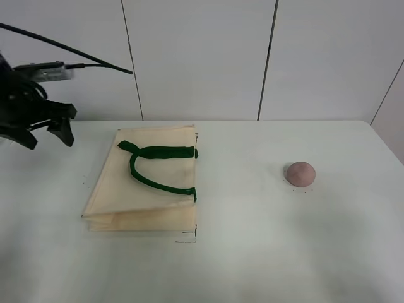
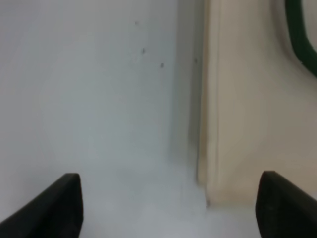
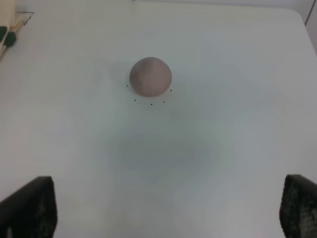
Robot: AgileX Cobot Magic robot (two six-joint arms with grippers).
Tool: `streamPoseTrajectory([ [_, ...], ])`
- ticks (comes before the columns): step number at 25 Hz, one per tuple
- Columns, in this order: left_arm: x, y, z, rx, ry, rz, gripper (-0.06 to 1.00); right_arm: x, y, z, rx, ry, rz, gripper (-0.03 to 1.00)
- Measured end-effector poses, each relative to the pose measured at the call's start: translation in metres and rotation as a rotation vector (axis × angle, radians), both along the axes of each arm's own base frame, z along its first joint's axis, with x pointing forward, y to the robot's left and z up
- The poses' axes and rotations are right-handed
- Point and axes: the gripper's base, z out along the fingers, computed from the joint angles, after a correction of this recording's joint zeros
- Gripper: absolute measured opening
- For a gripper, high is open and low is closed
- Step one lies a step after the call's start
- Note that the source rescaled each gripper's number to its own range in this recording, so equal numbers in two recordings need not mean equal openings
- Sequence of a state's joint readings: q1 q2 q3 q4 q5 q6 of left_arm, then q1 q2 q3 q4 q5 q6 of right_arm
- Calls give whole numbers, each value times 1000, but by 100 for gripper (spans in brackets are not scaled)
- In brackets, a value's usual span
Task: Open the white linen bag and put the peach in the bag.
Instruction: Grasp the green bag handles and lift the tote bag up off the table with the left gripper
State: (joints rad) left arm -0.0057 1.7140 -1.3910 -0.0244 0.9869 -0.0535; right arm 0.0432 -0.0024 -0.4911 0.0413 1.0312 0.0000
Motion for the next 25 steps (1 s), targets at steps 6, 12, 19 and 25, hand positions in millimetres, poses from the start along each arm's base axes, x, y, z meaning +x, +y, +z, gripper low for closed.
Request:
streamPoseTrajectory([
  [6, 44, -47, -26, -36, 41, -30, 100, 0, 0, 0, 0, 0, 0, 100],
  [12, 59, -119, -50, -16, 38, -80, 100, 0, 0, 0, 0, 0, 0, 100],
  [19, 74, -128, -89, 36, 94, -68, 100, 0, 0, 0, 0, 0, 0, 100],
  [25, 83, -119, -108, 36, 96, -38, 100, 0, 0, 0, 0, 0, 0, 100],
])
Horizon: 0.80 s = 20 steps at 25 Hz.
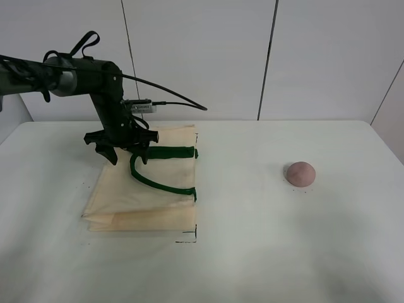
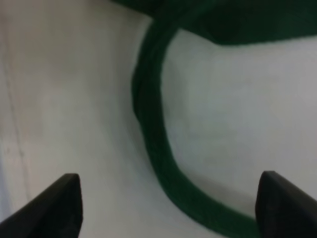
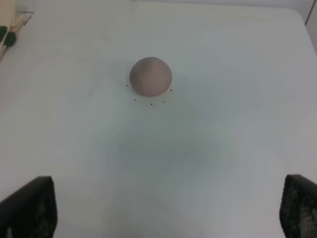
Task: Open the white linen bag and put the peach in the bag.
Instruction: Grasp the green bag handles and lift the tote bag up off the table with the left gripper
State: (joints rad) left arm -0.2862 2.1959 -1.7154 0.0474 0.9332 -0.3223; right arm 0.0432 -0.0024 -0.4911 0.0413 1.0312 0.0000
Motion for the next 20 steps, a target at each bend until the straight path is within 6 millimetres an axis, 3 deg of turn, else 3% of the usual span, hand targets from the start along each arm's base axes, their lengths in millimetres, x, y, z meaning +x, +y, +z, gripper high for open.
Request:
streamPoseTrajectory([
  [9, 7, -2, -44, 4, 38, 10, 99, 0, 0, 0, 0, 0, 0, 100],
  [13, 9, -2, -50, 0, 43, 22, 85, 0, 0, 0, 0, 0, 0, 100],
  [15, 9, -3, -50, -6, 44, 25, 71, 0, 0, 0, 0, 0, 0, 100],
  [17, 9, -4, -50, -17, 40, 30, 46, 0, 0, 0, 0, 0, 0, 100],
  [19, 10, -5, -49, -20, 36, 33, 14, 0, 0, 0, 0, 0, 0, 100],
  [20, 10, -5, -49, -19, 37, 33, 4, 0, 0, 0, 0, 0, 0, 100],
])
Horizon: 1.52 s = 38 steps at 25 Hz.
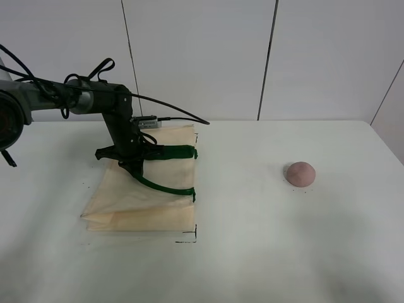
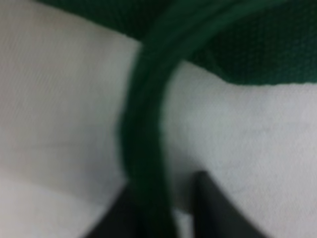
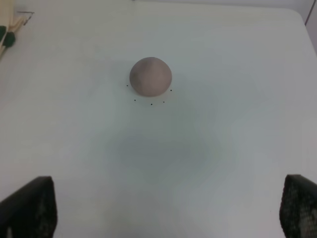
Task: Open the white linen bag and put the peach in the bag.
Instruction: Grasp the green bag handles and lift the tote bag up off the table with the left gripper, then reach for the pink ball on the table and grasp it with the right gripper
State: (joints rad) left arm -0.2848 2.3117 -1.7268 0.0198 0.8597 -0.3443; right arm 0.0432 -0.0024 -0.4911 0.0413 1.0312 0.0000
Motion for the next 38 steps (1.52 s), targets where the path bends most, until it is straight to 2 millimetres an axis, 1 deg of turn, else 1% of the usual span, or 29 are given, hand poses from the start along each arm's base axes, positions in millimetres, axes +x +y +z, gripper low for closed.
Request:
streamPoseTrajectory([
  [1, 0, 0, 1, 1, 0, 0, 0, 0, 0, 0, 0, 0, 0, 100],
  [3, 1, 0, 4, 4, 3, -1, 0, 0, 0, 0, 0, 0, 0, 100],
  [5, 3, 0, 12, 13, 16, -2, 0, 0, 0, 0, 0, 0, 0, 100],
  [7, 7, -1, 34, 13, 5, -6, 0, 0, 0, 0, 0, 0, 0, 100],
  [9, 11, -2, 66, 6, -34, -26, 0, 0, 0, 0, 0, 0, 0, 100],
  [13, 12, -2, 149, -17, -177, -83, 0, 0, 0, 0, 0, 0, 0, 100],
  [17, 9, -2, 222, -71, -393, -103, 0, 0, 0, 0, 0, 0, 0, 100],
  [18, 5, -2, 238, -93, -435, -107, 0, 0, 0, 0, 0, 0, 0, 100],
  [22, -15, 0, 282, -158, -532, -140, 0, 0, 0, 0, 0, 0, 0, 100],
  [25, -27, 1, 300, -184, -569, -149, 0, 0, 0, 0, 0, 0, 0, 100],
  [28, -31, 1, 307, -203, -580, -153, 0, 0, 0, 0, 0, 0, 0, 100],
  [30, -32, -1, 306, -220, -575, -155, 0, 0, 0, 0, 0, 0, 0, 100],
  [33, -32, -3, 298, -237, -537, -167, 0, 1, 0, 0, -1, 9, 0, 100],
  [35, -33, -3, 295, -237, -524, -175, 0, 10, 0, 2, -4, 55, -1, 100],
  [37, -36, -3, 288, -231, -493, -188, 0, 26, 1, 9, -5, 98, -2, 100],
  [38, -37, -3, 286, -226, -483, -196, 0, 38, 1, 14, -6, 124, -3, 100],
])
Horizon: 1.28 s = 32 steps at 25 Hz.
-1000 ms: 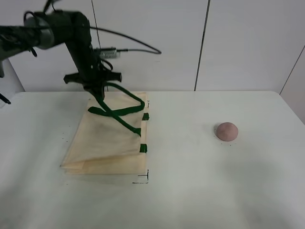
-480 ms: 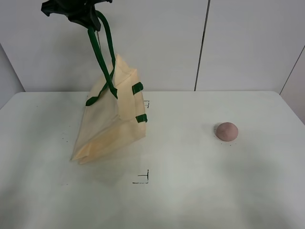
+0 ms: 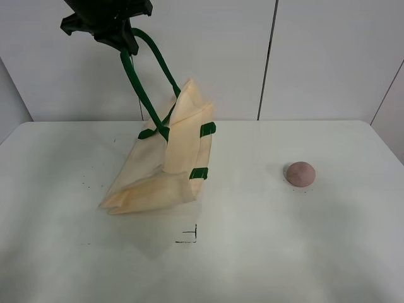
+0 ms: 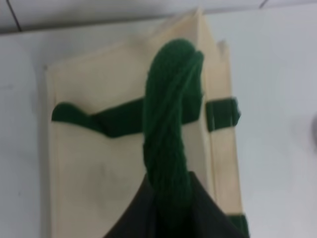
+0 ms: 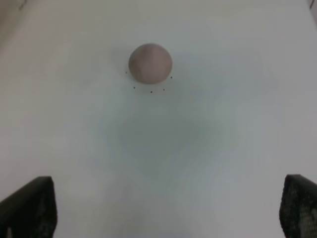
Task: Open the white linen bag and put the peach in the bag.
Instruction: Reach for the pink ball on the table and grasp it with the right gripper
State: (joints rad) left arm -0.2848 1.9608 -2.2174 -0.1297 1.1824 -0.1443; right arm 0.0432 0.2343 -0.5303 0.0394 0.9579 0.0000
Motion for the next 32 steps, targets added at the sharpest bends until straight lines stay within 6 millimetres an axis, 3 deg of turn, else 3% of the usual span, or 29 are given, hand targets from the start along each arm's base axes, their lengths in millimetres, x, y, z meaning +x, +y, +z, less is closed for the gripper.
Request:
streamPoseTrajectory([
  [3, -3, 1, -2, 21, 7, -17, 0, 44, 2, 10, -3, 97, -3, 100],
  [9, -12, 5, 10, 22, -23, -19, 0, 166, 7, 10, -25, 369, 4, 100],
  [12, -15, 6, 15, 20, -35, -20, 0, 234, 10, -10, -39, 496, 14, 100],
  [16, -16, 6, 16, 22, -38, -20, 0, 303, 17, -40, -40, 604, 57, 100],
  [17, -16, 6, 16, 22, -38, -20, 0, 303, 17, -40, -40, 604, 57, 100],
  [20, -16, 6, 16, 22, -38, -20, 0, 335, 28, -66, -53, 648, 98, 100],
  [23, -16, 6, 16, 22, -38, -20, 0, 353, 33, -91, -36, 682, 86, 100],
  [32, -16, 6, 16, 19, -37, -22, 0, 376, 33, -162, -32, 714, 60, 100],
])
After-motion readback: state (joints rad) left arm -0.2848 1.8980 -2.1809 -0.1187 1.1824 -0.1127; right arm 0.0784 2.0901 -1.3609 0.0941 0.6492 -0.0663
